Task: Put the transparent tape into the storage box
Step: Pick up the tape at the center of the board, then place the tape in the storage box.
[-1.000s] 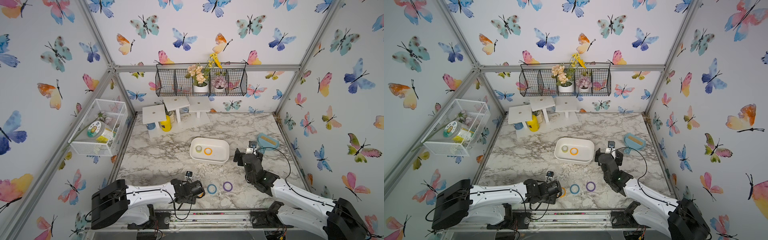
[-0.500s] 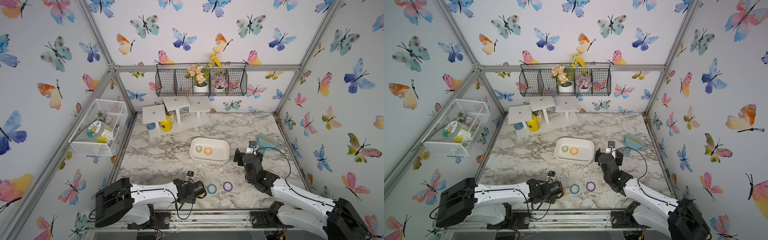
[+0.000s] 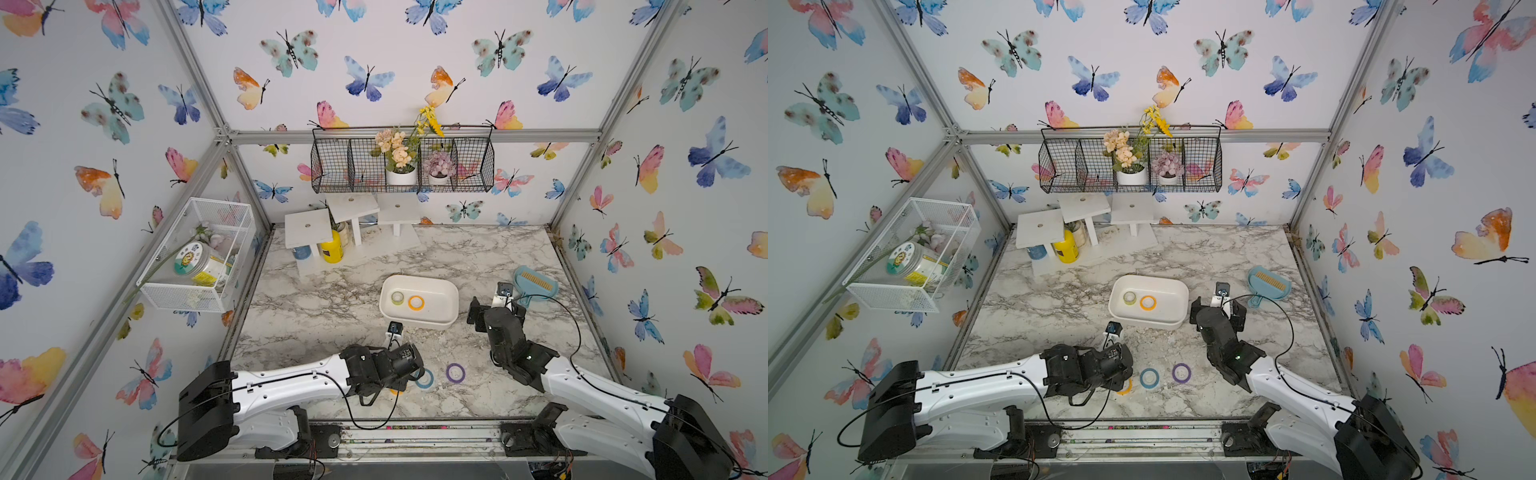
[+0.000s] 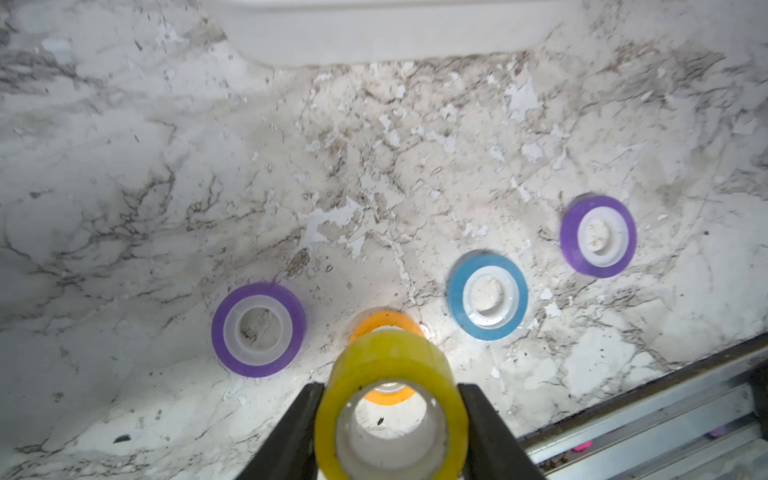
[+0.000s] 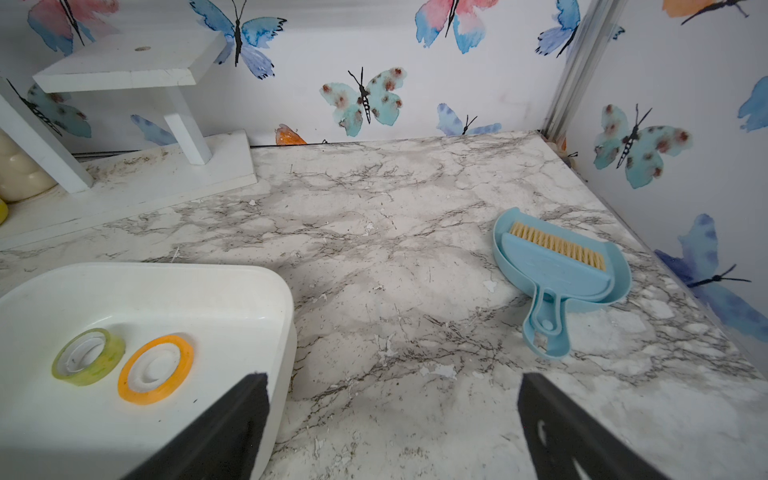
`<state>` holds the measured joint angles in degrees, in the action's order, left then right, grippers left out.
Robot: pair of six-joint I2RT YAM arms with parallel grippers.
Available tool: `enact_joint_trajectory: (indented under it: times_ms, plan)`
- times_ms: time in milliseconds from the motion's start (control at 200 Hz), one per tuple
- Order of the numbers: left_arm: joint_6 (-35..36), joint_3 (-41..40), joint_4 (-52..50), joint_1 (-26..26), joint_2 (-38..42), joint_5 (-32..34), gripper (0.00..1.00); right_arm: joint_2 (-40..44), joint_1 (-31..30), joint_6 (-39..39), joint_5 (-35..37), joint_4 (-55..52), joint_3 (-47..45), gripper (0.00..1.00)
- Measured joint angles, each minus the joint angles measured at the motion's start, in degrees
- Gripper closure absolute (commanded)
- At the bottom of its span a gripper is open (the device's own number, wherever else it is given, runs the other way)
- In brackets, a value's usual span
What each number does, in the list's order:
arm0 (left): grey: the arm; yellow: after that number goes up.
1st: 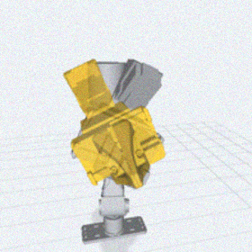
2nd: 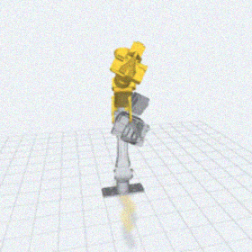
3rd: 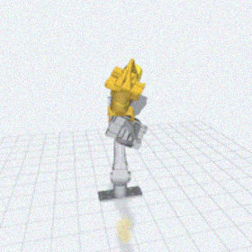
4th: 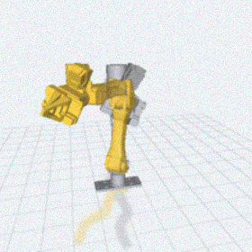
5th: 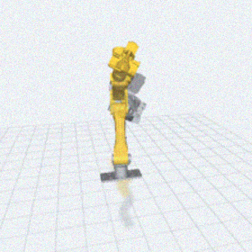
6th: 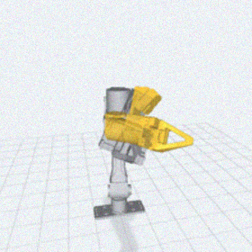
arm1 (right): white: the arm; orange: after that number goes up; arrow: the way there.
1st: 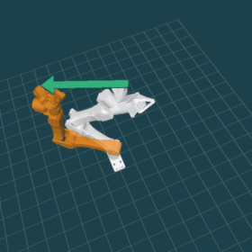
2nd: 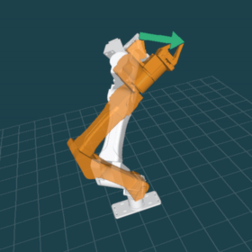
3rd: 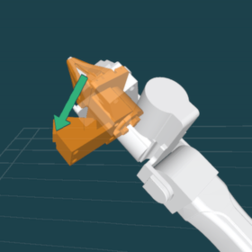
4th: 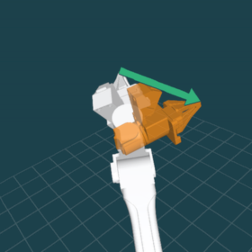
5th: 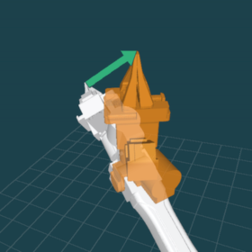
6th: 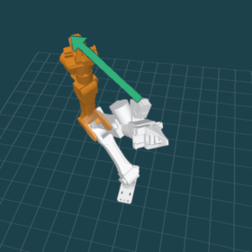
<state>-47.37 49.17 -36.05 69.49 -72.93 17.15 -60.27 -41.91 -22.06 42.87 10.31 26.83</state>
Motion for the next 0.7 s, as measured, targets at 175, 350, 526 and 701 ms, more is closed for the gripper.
enact_joint_trajectory:
  times_ms: [175, 350, 526, 701]
  plan:
    - [6.6, 7.6, 1.4, -4.8, -3.6, 0.9, 0.51, 0.5, 0.0, -0.6, 1.3, 0.0, 0.0, 0.01]
    - [13.5, 16.1, 3.5, -9.5, -10.2, 1.2, 0.51, 2.0, 0.0, -1.1, 2.7, 0.0, -0.2, 0.01]
    - [18.9, 22.6, 5.9, -13.2, -17.8, 1.2, 0.51, 3.1, 0.0, -1.8, 3.8, 0.0, -1.2, 0.01]
    - [22.9, 27.9, 9.1, -15.7, -26.1, 1.0, 0.51, 4.2, 0.0, -2.4, 4.9, 0.0, -1.7, 0.01]
